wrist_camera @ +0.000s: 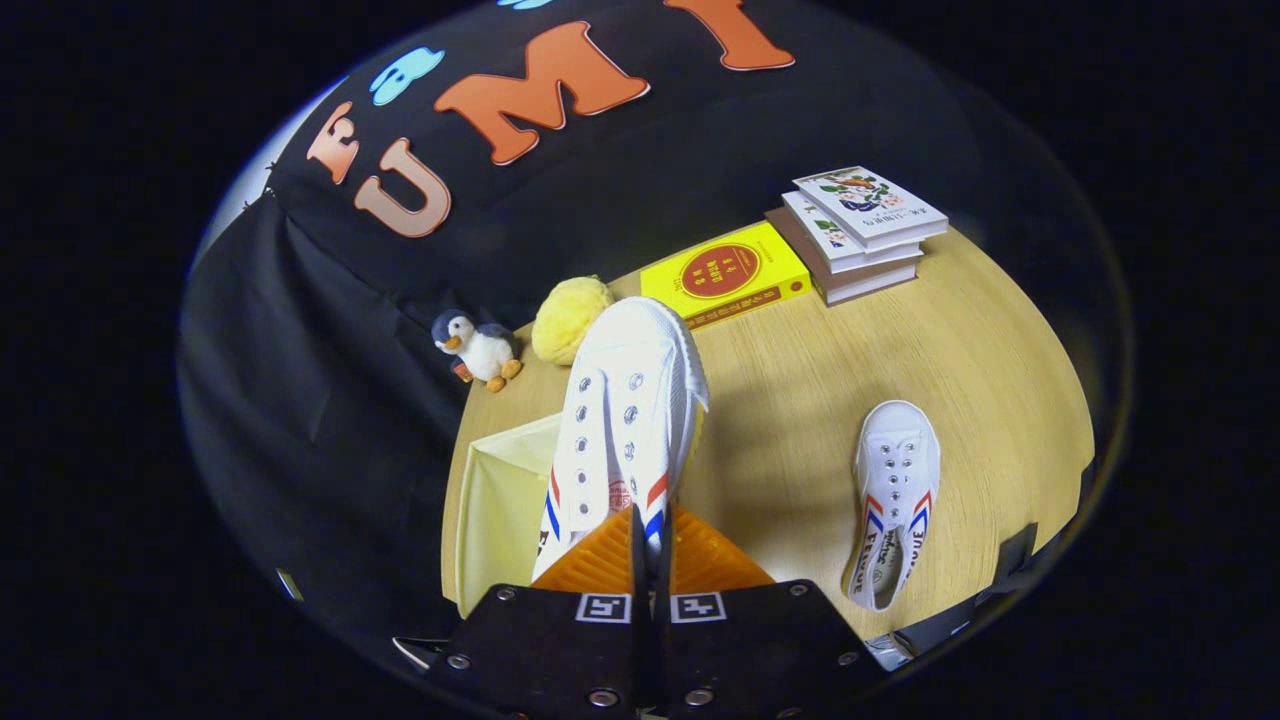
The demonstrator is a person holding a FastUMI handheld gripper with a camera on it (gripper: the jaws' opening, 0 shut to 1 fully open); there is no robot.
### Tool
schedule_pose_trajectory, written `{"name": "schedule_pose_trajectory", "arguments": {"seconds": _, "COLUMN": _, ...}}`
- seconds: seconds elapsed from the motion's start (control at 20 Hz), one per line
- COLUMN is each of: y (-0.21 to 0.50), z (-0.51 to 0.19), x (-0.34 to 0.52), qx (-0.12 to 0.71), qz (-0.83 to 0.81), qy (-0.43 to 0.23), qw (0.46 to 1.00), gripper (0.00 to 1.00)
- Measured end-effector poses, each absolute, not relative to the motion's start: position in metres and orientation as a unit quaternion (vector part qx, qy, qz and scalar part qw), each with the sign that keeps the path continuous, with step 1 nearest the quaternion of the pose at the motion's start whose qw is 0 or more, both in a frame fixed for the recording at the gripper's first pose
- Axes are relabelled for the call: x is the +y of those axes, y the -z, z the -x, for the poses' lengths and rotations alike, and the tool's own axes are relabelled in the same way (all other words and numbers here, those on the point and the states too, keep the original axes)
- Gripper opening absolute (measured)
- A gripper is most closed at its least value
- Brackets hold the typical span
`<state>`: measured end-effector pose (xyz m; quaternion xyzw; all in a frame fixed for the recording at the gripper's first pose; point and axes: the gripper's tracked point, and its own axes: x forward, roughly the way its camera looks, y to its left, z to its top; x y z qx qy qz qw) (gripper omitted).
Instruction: Open the storage box then place both shoes into the box .Put the left shoe in first, then the right shoe, with the right side of both shoes facing outward in a uniform manner.
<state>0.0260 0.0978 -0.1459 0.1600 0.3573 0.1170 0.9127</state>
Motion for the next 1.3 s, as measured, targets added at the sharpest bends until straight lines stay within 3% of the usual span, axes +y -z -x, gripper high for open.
{"name": "schedule_pose_trajectory", "arguments": {"seconds": 0.6, "y": 0.197, "z": 0.008, "x": 0.244, "qx": 0.406, "qz": -0.138, "qy": -0.185, "qw": 0.884, "gripper": 0.0}}
{"name": "schedule_pose_trajectory", "arguments": {"seconds": 1.3, "y": 0.282, "z": -0.001, "x": 0.27, "qx": 0.469, "qz": -0.095, "qy": -0.136, "qw": 0.868, "gripper": 0.0}}
